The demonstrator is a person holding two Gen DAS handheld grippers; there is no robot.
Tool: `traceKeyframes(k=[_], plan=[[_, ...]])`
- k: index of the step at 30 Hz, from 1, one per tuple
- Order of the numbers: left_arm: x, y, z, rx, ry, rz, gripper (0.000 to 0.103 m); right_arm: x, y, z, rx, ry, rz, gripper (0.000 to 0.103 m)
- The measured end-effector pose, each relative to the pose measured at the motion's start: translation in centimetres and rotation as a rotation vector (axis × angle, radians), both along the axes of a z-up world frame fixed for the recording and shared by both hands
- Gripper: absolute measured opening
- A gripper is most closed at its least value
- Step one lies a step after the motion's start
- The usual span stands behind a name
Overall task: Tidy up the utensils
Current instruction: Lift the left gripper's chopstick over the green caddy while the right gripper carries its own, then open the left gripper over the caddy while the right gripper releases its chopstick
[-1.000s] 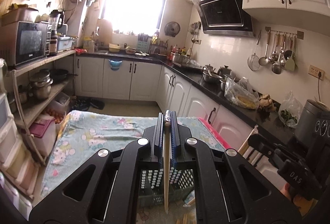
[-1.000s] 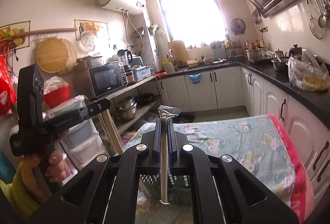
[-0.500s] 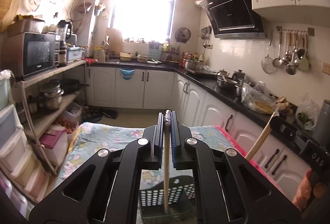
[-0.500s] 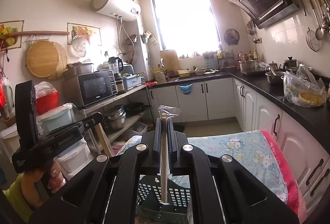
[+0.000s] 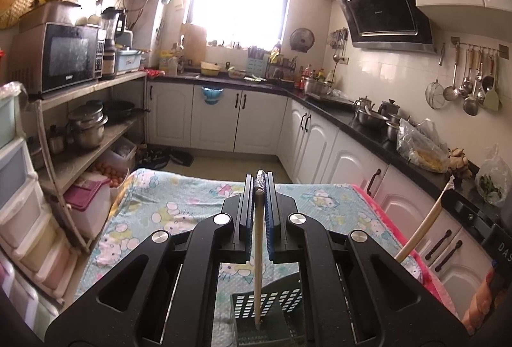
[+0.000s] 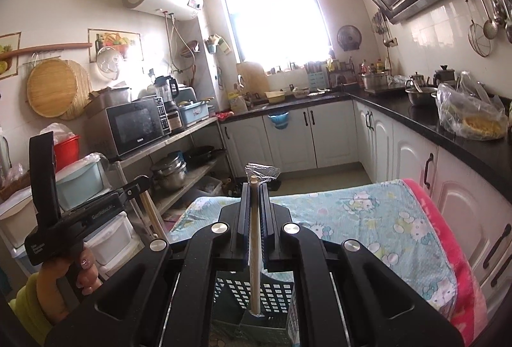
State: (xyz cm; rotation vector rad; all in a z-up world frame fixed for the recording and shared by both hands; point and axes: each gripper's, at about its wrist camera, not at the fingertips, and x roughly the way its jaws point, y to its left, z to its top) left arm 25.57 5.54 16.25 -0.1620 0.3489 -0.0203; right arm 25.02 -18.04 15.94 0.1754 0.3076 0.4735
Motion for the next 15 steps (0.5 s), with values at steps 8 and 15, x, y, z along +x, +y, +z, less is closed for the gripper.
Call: traceKeyframes(k=[8,15], plan=[[0.4,0.7,-2.1,-0.001,0.031,0.013,0.004,0.7,0.5,-1.4,-0.003,0.035,-0.007,0.006],[0.6,1.1,-3.3,-0.017,0.063,0.012,0.004,0.7,0.5,-2.1,0.006,0.057,-0.013,0.006]])
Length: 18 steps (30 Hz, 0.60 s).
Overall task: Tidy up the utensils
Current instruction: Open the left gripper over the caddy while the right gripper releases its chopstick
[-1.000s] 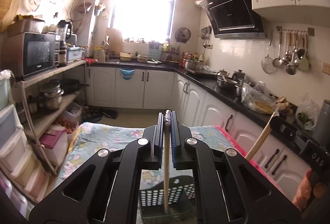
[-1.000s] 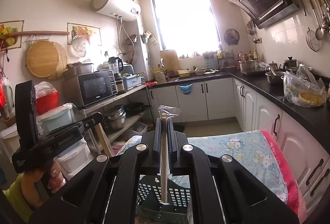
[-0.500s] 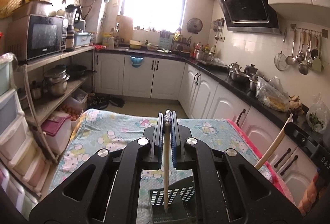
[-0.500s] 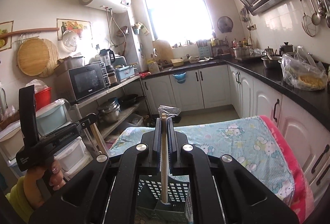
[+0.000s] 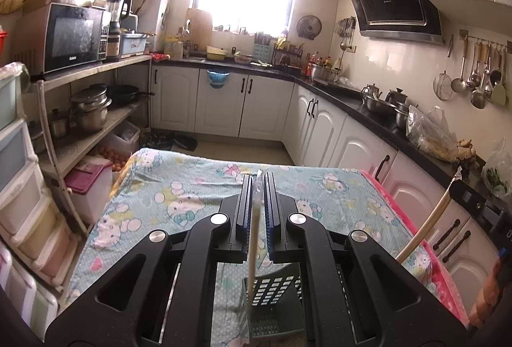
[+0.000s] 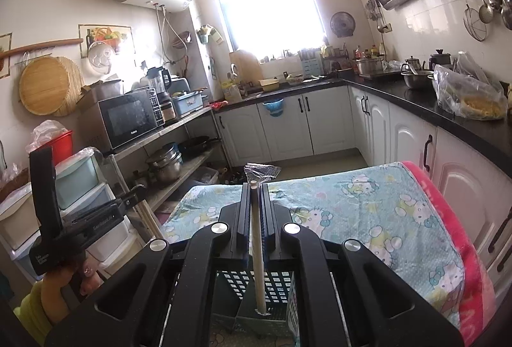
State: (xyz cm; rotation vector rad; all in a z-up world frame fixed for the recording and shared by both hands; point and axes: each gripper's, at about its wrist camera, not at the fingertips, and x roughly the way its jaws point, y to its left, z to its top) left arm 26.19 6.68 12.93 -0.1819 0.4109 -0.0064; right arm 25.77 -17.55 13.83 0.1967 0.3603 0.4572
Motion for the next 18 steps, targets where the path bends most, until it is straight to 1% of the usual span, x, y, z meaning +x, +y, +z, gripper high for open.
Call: traceKeyframes(k=[3,5,6,8,11,13,15,17,18], plan=[[-0.1,0.1,-0.5,-0.004,0.013,-0.004,0.005,0.0,0.0,-0.2,0.005,0.013,0.002,0.014],[-0.2,0.2,-0.7,-0.005,0.021,-0.004,0.008,-0.1,-0.2,-0.5,0.009,0.021,-0.003,0.020],[-0.3,0.2,-0.8,-0.005,0.024,-0.004,0.012,-0.2,-0.3,-0.7,0.012,0.024,-0.005,0.023],[-0.5,0.2,-0.9,-0.006,0.028,-0.004,0.016,-0.4,-0.4,-0.9,0.016,0.026,-0.005,0.025],[-0.8,0.3,-1.2,-0.010,0.033,-0.006,0.024,-0.6,-0.5,-1.1,0.015,0.029,-0.008,0.029],[-1.0,0.3,-1.3,-0.011,0.037,-0.008,0.033,-0.7,-0.5,-1.3,0.014,0.033,-0.009,0.033],[-1.2,0.3,-1.5,-0.011,0.038,-0.011,0.037,-0.7,-0.6,-1.4,0.015,0.037,-0.009,0.034],[-1.4,0.3,-1.6,-0.010,0.039,-0.013,0.044,-0.8,-0.8,-1.5,0.016,0.040,-0.013,0.037],[-1.6,0.3,-1.6,-0.010,0.040,-0.012,0.050,-0.9,-0.9,-1.6,0.018,0.040,-0.017,0.041]])
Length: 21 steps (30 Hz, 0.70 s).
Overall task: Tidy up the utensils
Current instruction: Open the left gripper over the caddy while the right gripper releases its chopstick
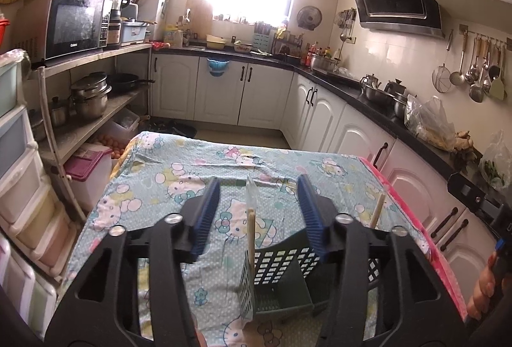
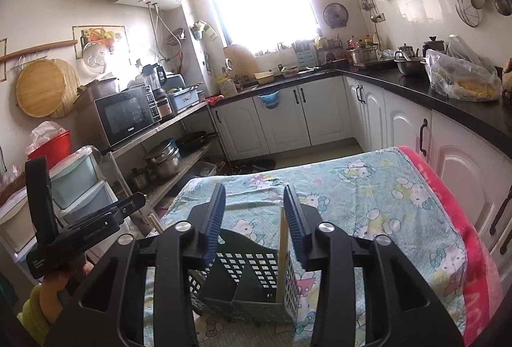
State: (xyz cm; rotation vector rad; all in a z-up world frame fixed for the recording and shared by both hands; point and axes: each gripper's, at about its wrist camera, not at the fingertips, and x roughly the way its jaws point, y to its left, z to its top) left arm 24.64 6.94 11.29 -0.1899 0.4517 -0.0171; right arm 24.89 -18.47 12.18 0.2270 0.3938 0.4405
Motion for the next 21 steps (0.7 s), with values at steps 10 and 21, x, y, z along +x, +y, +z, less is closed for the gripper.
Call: traceKeyframes(k=[10,21], plan=[[-1.7,-0.3,-0.5,0.023,-0.011,0.017,0.090,-0.8,-0.9,-1.3,-0.018,0.006,-0.023,0.052],[-4.7,-0.7,-1.1,0.019,-0.032,0.010,0.092,-2.3,-1.7,-2.8,-0.031,0.029,-0.032,0.059]])
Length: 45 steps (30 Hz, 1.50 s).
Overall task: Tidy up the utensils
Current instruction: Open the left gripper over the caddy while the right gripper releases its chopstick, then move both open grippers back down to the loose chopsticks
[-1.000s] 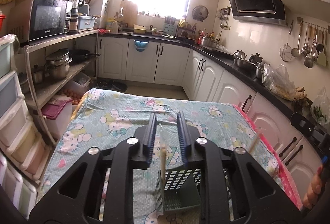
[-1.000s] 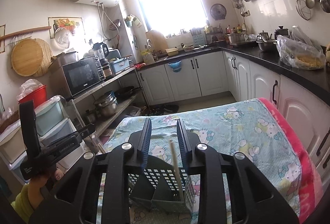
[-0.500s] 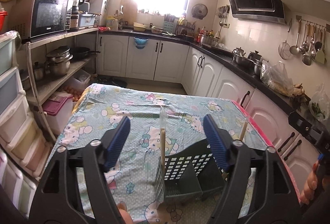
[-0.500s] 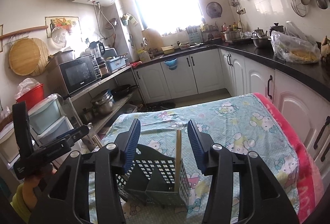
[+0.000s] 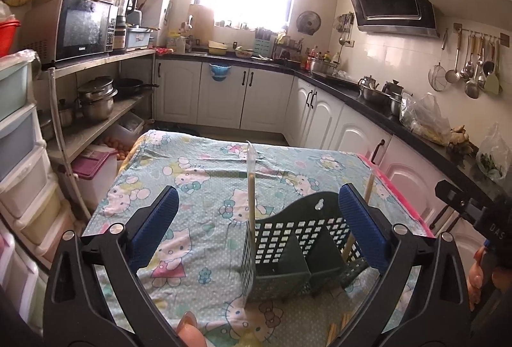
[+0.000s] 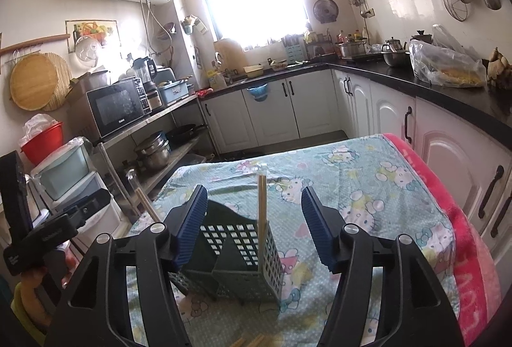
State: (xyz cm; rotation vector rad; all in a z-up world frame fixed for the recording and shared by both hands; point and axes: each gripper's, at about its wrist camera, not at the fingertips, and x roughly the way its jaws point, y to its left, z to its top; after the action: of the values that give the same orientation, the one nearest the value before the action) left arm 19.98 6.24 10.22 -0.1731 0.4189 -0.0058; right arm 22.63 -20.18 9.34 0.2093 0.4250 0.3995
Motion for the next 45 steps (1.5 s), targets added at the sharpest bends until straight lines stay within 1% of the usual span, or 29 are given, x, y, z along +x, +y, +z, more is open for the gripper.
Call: traceKeyframes(k=[8,25,38,45], plan=[[-1.4,0.1,-1.2,-0.017,0.017,0.001,0.092,-1.8,-0.1,-1.0,-0.024,0.010,0.007,0.062],[-3.8,1.5,-5.0,-0.065,0.119,0.031,0.092,-4.2,1.3,-3.9,-0.066,0.075,0.071,0.062],[-4.9,0.8,-7.0,-0.052,0.163,0.034,0.092,-5.6,2.3,-5.6,-0.101,0.107,0.116,0.062],[-5.3,0.6,-8.8,-0.055,0.206,0.023,0.092,-5.8,2.8,-7.1,-0.116,0.152,0.140,0.062]])
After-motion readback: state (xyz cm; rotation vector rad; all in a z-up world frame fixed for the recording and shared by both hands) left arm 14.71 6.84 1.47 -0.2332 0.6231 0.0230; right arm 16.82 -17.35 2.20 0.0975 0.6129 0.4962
